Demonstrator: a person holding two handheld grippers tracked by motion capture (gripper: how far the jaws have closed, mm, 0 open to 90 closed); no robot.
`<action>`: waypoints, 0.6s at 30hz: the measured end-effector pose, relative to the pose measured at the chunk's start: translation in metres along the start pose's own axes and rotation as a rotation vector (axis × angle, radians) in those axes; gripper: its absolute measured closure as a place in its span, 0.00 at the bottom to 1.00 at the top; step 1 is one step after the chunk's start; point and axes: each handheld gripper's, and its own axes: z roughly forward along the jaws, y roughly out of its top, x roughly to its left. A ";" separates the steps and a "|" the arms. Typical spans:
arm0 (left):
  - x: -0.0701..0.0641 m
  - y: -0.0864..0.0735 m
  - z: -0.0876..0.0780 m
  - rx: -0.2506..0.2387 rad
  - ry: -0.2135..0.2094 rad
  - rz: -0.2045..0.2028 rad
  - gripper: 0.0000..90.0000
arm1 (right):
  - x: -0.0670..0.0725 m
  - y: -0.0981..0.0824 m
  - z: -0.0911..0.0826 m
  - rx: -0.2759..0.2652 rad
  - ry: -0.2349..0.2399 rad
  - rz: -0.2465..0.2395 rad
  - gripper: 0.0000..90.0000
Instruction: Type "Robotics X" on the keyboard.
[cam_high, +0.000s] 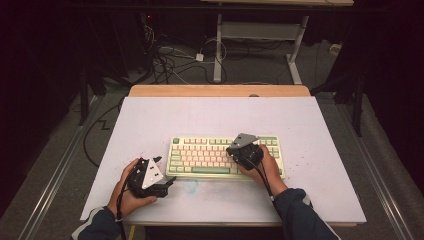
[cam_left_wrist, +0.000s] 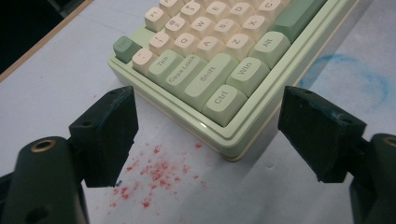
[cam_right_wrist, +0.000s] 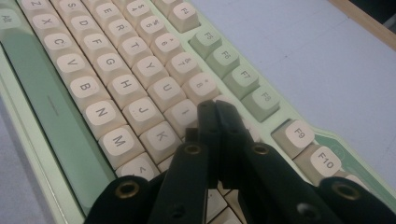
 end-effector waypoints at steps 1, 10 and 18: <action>0.000 0.000 0.000 0.002 0.000 0.000 0.21 | 0.000 0.000 0.000 0.003 0.001 -0.002 1.00; 0.001 0.000 0.000 0.006 0.001 -0.002 0.21 | -0.001 -0.001 -0.004 -0.017 0.016 0.018 1.00; 0.001 0.000 0.000 0.007 0.002 -0.020 0.22 | -0.001 -0.002 -0.020 -0.108 0.014 0.042 0.92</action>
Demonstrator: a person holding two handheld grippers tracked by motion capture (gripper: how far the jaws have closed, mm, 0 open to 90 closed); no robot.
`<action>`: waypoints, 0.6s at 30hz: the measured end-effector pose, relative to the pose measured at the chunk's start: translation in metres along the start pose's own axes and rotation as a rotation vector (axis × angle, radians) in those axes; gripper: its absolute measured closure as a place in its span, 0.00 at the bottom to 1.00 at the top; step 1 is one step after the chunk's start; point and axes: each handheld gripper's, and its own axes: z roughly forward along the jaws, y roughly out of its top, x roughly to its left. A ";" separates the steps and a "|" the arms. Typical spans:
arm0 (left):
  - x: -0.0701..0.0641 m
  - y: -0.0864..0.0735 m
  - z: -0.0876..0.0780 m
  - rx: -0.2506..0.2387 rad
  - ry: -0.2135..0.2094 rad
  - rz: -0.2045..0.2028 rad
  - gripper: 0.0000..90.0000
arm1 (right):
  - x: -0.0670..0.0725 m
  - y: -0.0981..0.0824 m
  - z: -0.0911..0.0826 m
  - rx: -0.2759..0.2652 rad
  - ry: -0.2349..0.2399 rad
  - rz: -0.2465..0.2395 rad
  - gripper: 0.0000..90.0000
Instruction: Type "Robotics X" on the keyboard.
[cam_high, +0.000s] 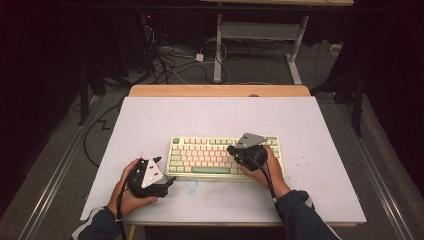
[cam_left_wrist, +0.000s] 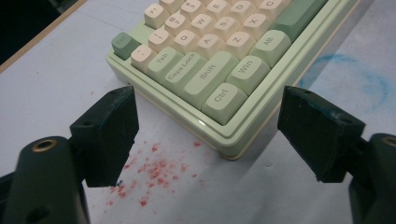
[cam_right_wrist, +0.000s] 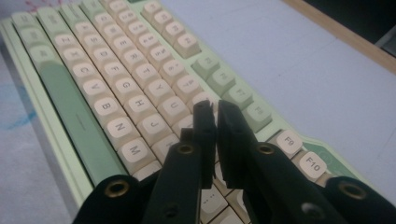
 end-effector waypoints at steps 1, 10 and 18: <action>0.000 0.000 0.000 0.000 0.001 0.000 0.22 | 0.000 0.000 -0.002 -0.014 -0.003 0.004 0.90; 0.002 0.002 -0.001 -0.010 0.011 -0.034 0.24 | -0.002 -0.007 -0.029 -0.154 -0.035 0.028 0.53; 0.003 0.003 -0.001 -0.007 0.009 -0.045 0.24 | -0.003 -0.019 -0.050 -0.213 -0.130 0.073 0.28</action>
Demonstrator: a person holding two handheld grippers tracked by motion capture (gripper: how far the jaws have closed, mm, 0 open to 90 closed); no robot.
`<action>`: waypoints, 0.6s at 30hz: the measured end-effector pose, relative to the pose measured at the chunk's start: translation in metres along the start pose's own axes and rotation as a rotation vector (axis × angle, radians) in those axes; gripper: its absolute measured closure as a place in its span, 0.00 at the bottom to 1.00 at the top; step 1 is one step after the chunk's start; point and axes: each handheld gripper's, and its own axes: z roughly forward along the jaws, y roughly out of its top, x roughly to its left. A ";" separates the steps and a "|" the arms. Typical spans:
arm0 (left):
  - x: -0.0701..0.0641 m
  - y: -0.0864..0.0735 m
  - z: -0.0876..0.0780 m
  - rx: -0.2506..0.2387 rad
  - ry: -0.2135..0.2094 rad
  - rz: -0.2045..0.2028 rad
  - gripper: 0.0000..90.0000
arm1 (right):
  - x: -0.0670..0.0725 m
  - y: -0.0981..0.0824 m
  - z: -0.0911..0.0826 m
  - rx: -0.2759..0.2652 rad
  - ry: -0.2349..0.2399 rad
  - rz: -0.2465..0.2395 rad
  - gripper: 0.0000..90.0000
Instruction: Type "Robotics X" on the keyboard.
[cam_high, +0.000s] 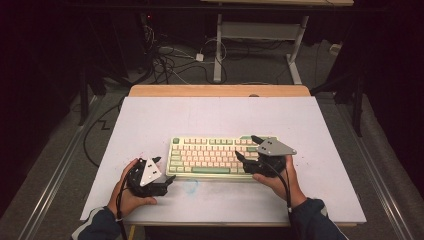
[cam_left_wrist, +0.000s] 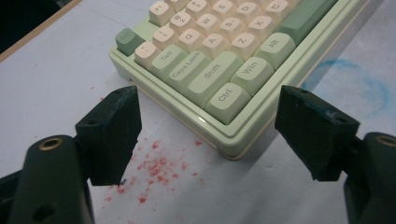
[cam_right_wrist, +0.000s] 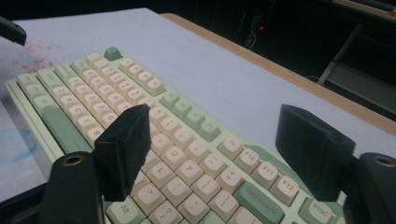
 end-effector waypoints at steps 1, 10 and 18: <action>0.000 0.001 0.000 -0.003 -0.001 -0.005 0.24 | -0.001 -0.001 -0.002 -0.006 -0.006 0.001 0.25; -0.002 0.008 -0.004 -0.021 -0.048 -0.044 0.30 | -0.003 -0.022 -0.028 -0.029 -0.047 -0.017 0.19; -0.004 0.018 -0.004 -0.016 -0.060 -0.076 0.45 | -0.003 -0.042 -0.051 -0.039 -0.083 -0.006 0.21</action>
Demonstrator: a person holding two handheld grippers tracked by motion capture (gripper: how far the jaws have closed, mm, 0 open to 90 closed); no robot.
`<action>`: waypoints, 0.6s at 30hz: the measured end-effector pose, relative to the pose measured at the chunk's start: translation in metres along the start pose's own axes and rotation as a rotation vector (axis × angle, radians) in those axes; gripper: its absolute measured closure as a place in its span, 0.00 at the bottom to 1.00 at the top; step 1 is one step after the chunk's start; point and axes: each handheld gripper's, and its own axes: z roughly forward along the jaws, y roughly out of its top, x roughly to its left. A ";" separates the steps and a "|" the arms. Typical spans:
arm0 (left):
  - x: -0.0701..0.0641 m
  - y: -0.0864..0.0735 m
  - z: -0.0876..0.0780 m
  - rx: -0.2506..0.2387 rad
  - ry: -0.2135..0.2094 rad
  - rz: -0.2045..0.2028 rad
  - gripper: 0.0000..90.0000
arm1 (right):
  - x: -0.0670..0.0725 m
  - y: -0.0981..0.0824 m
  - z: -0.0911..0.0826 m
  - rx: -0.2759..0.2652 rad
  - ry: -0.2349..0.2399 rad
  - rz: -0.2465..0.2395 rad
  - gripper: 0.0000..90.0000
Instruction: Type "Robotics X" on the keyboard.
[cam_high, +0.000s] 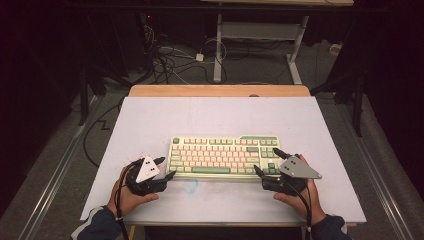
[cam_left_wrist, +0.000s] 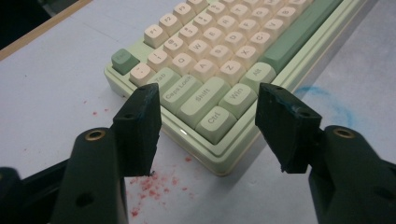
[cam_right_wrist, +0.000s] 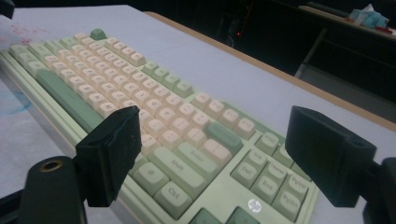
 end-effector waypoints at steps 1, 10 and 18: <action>-0.001 0.002 0.001 -0.002 -0.003 -0.005 0.46 | 0.000 -0.003 -0.003 -0.003 0.003 0.001 0.21; -0.019 0.015 0.014 -0.004 -0.086 -0.009 0.60 | 0.001 -0.018 -0.015 0.014 -0.011 -0.005 0.21; -0.039 0.026 0.041 0.055 -0.153 -0.024 0.97 | 0.005 -0.021 -0.011 0.046 0.005 -0.021 0.21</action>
